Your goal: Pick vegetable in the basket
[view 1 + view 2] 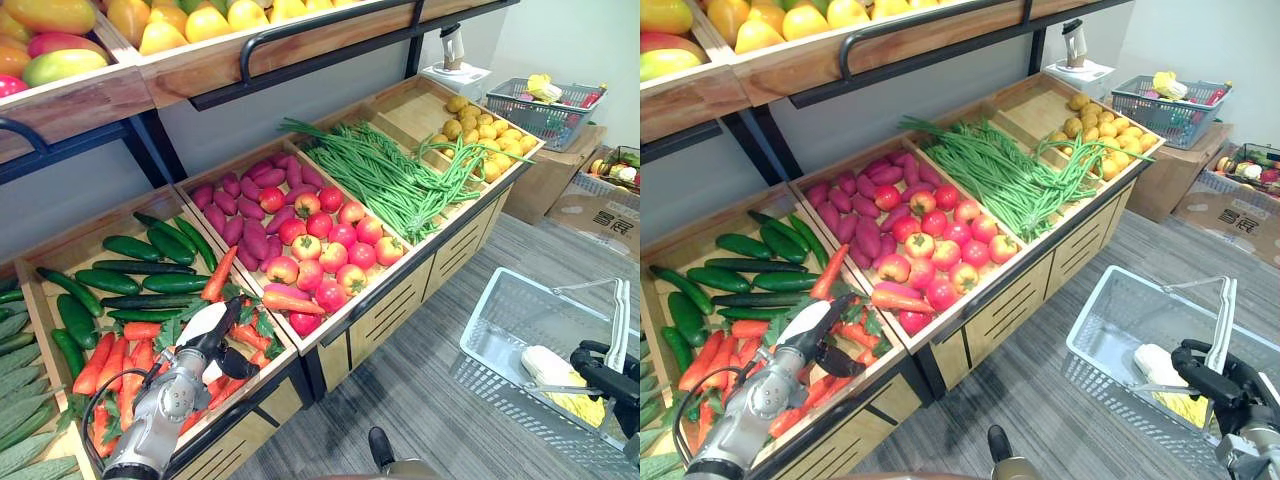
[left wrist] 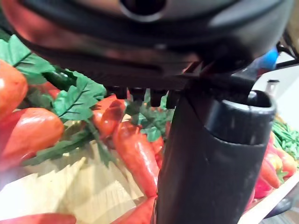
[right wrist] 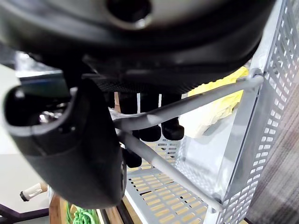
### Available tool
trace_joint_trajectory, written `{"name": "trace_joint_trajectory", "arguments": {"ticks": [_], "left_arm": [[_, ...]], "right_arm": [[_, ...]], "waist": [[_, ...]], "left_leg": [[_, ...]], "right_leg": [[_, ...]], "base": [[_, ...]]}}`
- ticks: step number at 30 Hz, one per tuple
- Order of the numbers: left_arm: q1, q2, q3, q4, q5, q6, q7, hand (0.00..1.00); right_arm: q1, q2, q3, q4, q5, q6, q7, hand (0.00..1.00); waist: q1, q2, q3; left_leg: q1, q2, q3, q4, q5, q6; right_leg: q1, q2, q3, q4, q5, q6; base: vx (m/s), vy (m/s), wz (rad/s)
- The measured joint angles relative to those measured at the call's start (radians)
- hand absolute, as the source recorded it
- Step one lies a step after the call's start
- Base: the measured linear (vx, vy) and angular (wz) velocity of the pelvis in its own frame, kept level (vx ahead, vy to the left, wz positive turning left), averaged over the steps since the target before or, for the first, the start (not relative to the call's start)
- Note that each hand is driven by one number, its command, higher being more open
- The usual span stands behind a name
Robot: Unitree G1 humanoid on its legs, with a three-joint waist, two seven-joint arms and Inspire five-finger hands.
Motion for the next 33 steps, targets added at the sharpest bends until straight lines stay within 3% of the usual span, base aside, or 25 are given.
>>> {"name": "trace_joint_trajectory", "arguments": {"ticks": [11,29,30,33], "left_arm": [[-0.003,-0.002,0.0,0.094,0.026,-0.072,0.084,1.0],[-0.013,-0.031,0.018,0.168,0.041,-0.081,0.131,1.0],[-0.013,-0.034,0.022,0.169,0.041,-0.084,0.131,0.0],[-0.013,-0.059,0.052,0.178,0.04,-0.112,0.157,0.0]], "right_arm": [[0.001,-0.003,0.01,0.016,-0.012,0.0,0.016,0.0],[-0.008,-0.045,0.019,0.016,-0.039,-0.004,0.044,0.0],[-0.008,-0.045,0.02,0.016,-0.039,-0.006,0.044,0.0],[-0.01,-0.045,0.038,0.016,-0.039,-0.014,0.036,0.0]], "waist": [[-0.024,0.013,0.007],[-0.029,0.009,0.054],[-0.029,0.009,0.057],[-0.028,0.01,0.064]], "left_leg": [[0.001,-0.015,0.006,-0.002,0.001,0.004],[-0.038,-0.05,0.003,0.006,-0.011,0.033],[-0.041,-0.05,0.002,0.006,-0.012,0.034],[-0.057,-0.05,-0.001,0.016,-0.022,0.036]], "right_leg": [[-0.009,-0.005,0.006,0.006,0.0,0.0],[-0.057,-0.04,0.018,0.019,0.004,0.016],[-0.057,-0.041,0.018,0.02,0.004,0.016],[-0.073,-0.045,0.019,0.026,0.003,0.017]], "base": [[0.0,0.006,-0.01],[0.0,0.001,0.0],[0.0,0.0,0.0],[0.0,0.005,0.01]]}}
